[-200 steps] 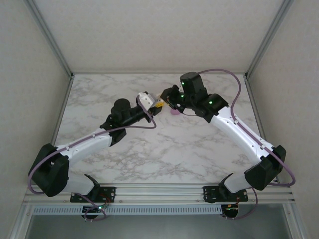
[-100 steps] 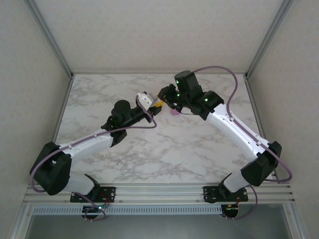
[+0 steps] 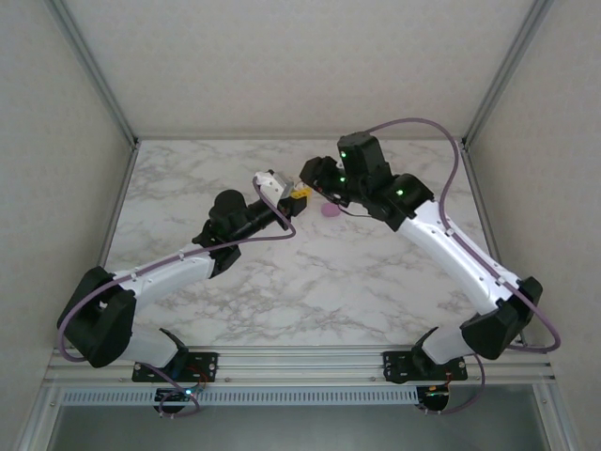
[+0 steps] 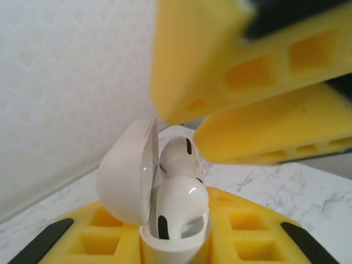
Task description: Insert the wireless bluetooth earbuds into the charging case
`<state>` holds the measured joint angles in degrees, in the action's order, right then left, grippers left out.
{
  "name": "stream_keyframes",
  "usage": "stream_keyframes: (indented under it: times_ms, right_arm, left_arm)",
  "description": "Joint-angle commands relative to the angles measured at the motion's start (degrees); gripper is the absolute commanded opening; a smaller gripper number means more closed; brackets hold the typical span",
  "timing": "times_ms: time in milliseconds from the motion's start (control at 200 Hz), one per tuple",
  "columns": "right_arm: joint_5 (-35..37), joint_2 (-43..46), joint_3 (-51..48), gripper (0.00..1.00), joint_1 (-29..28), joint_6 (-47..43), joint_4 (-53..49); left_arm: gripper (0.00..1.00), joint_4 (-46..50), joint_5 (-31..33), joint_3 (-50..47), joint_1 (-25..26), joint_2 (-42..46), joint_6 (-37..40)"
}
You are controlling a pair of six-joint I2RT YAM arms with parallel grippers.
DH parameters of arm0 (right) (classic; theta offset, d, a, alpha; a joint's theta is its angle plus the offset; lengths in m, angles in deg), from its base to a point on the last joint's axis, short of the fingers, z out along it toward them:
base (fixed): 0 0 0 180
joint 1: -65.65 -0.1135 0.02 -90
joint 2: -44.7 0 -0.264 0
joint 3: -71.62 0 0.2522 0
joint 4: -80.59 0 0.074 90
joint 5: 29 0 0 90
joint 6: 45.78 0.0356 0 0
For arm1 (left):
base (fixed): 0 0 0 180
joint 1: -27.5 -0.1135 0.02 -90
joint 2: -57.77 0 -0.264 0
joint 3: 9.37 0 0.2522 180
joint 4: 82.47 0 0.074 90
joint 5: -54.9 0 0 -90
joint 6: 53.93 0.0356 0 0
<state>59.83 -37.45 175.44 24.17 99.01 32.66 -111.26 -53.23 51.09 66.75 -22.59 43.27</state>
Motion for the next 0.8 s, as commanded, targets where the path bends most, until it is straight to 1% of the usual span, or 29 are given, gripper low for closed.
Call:
stream_keyframes:
  times_ms: [0,100,215,345,466,591,636,716,796]
  right_arm:
    - [4.18,3.72,-1.09,0.38,0.55,-6.77,-1.57]
    - [4.56,4.99,-0.16,0.37,1.84,-11.22,-2.70]
    - [0.14,3.69,3.46,0.38,5.11,-14.62,-5.77]
    - [-5.92,-0.52,9.02,0.48,7.20,-18.70,-8.98]
    - [-10.88,-6.20,14.86,0.51,7.79,-21.17,-13.70]
    - [-16.04,-10.25,18.60,0.52,7.80,-23.80,-17.31]
    - [-16.88,-10.98,19.37,0.51,7.74,-24.80,-18.82]
    - [-17.33,-10.49,18.83,0.51,7.73,-26.18,-20.22]
    - [-17.28,-8.12,16.37,0.51,7.83,-26.90,-19.66]
  left_arm:
    - [0.12,-4.20,-2.43,1.35,0.22,1.43,-2.04]
    - [0.12,-3.26,-4.79,2.16,0.00,1.43,-2.85]
    - [0.13,-1.50,-7.85,3.15,-0.04,1.74,-2.90]
    - [0.14,0.45,-11.75,4.57,-0.11,2.22,-3.55]
    - [0.15,1.50,-14.39,5.81,-0.13,2.48,-4.82]
    - [0.15,1.32,-13.97,6.11,-0.13,2.92,-5.62]
    - [0.15,1.49,-13.63,6.29,-0.13,3.08,-5.79]
    - [0.16,1.68,-12.72,6.56,-0.17,3.10,-6.05]
    - [0.16,1.83,-11.79,6.58,-0.35,3.01,-6.43]
